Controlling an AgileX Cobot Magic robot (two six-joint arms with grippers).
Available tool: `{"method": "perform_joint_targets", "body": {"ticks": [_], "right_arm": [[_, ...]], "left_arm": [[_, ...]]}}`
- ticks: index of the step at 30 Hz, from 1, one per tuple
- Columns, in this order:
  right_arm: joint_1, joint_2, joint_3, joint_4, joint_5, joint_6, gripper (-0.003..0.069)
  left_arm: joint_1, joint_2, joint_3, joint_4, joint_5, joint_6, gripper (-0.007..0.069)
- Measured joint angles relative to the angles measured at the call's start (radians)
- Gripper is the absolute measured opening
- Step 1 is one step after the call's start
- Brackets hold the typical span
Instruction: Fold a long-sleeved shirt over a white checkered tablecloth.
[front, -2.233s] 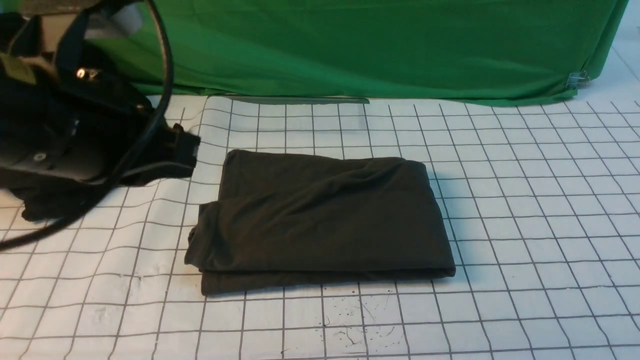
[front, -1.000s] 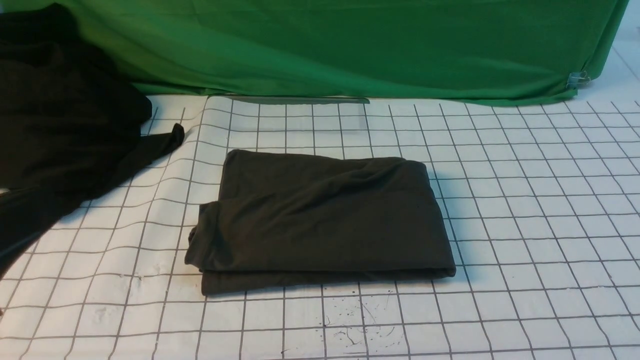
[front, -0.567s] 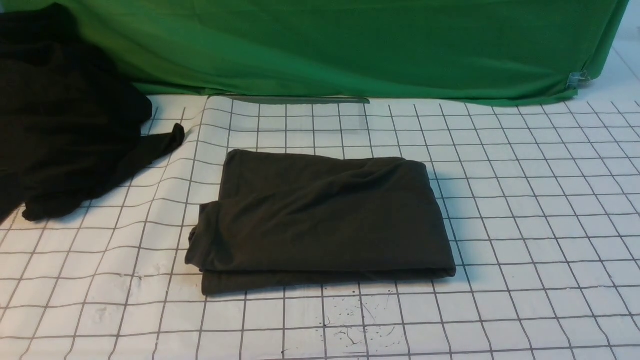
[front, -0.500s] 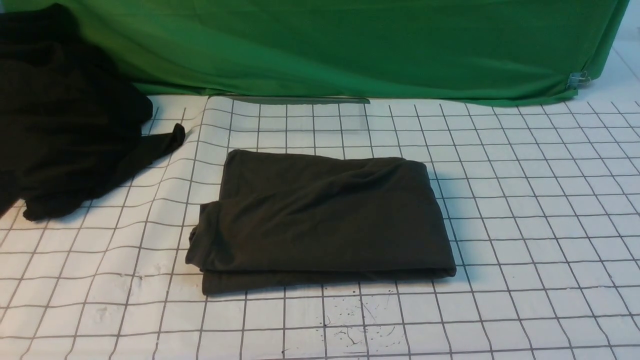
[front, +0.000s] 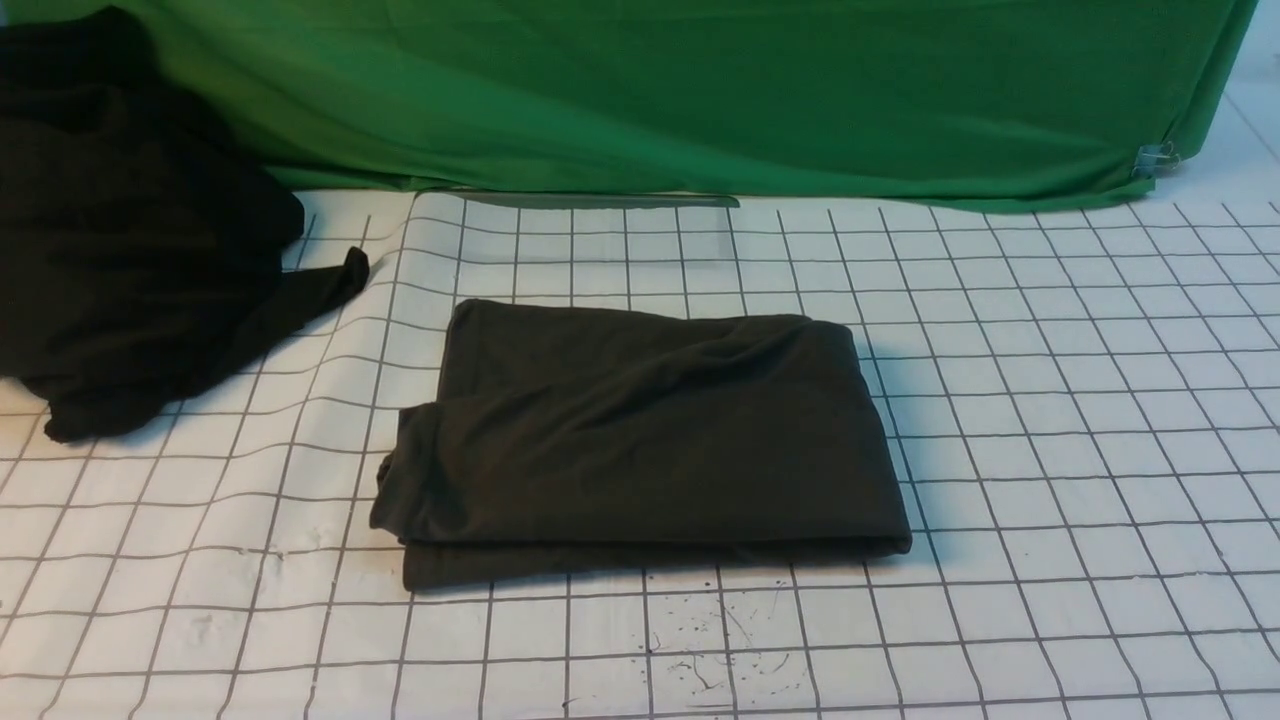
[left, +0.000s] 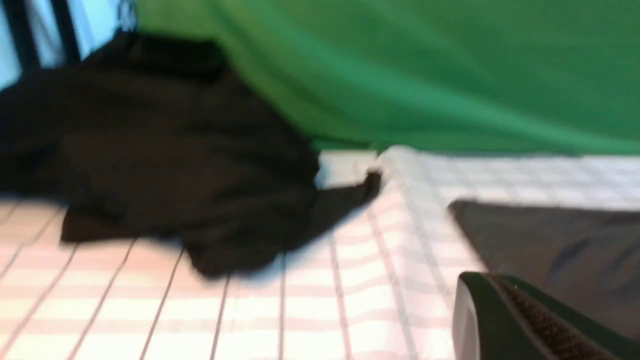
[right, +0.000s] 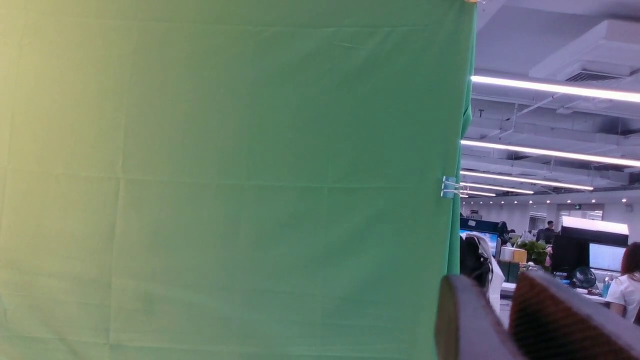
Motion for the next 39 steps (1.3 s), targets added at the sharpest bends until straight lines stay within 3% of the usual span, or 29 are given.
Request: {"method": "perform_joint_targets", "body": {"ticks": [7,13,39], "right_arm": [[0.0,0.0,0.0,0.0,0.0,0.0,0.0161],[0.0,0.0,0.0,0.0,0.0,0.0,0.0175],[0.0,0.0,0.0,-0.001,0.0,0.0,0.0232]], "left_arm": [[-0.017,-0.006,0.03,0.05,0.095,-0.027,0.0003],[-0.062,-0.006,0.03,0.071,0.098,-0.029,0.0003],[-0.064,-0.006,0.03,0.073,0.098,-0.029,0.0003]]}}
